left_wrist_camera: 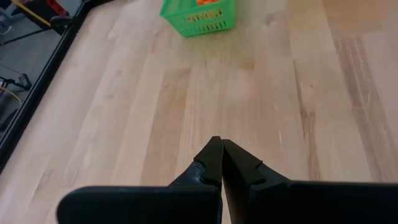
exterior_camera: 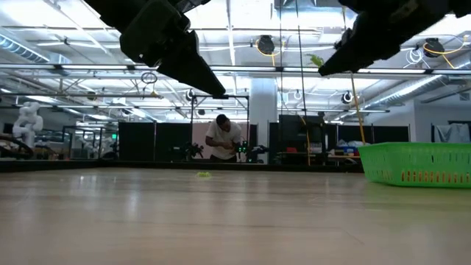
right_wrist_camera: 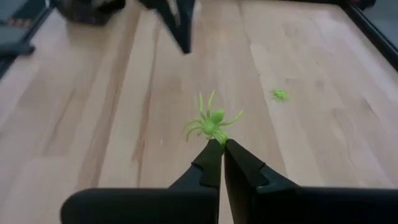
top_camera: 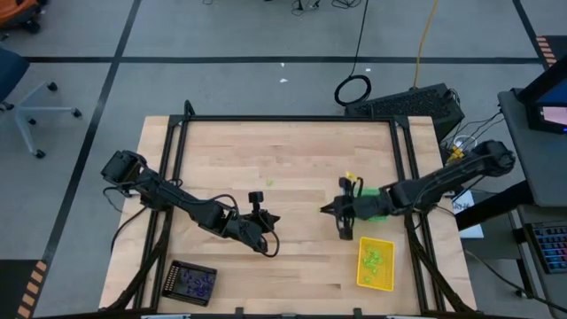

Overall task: Sort Halloween decoration
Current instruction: Put the green spider toy into the yellow bin

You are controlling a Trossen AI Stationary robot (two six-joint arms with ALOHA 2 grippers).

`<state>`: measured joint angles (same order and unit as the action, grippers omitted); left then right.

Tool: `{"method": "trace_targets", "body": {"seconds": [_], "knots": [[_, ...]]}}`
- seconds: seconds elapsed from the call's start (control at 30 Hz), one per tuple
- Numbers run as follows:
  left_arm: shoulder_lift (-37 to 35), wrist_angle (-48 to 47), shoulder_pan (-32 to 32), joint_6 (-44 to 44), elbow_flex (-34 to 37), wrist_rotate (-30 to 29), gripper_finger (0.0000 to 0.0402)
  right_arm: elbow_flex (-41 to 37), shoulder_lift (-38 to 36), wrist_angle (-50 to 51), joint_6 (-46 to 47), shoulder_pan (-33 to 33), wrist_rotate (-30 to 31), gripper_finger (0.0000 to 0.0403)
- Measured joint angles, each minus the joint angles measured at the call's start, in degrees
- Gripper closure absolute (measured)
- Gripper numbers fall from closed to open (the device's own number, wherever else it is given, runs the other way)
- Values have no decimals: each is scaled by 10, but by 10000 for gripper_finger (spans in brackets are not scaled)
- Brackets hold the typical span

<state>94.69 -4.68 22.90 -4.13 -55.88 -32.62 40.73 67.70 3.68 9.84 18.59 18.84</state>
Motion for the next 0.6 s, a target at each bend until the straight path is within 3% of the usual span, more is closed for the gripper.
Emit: {"method": "trace_targets", "body": {"seconds": [0.27,0.6], "knots": [[0,-3,0,0,0,0,393,0,47,-21,-43,57,80,403],[0,-3,0,0,0,0,393,0,64,-59,-138,65,104,403]]}}
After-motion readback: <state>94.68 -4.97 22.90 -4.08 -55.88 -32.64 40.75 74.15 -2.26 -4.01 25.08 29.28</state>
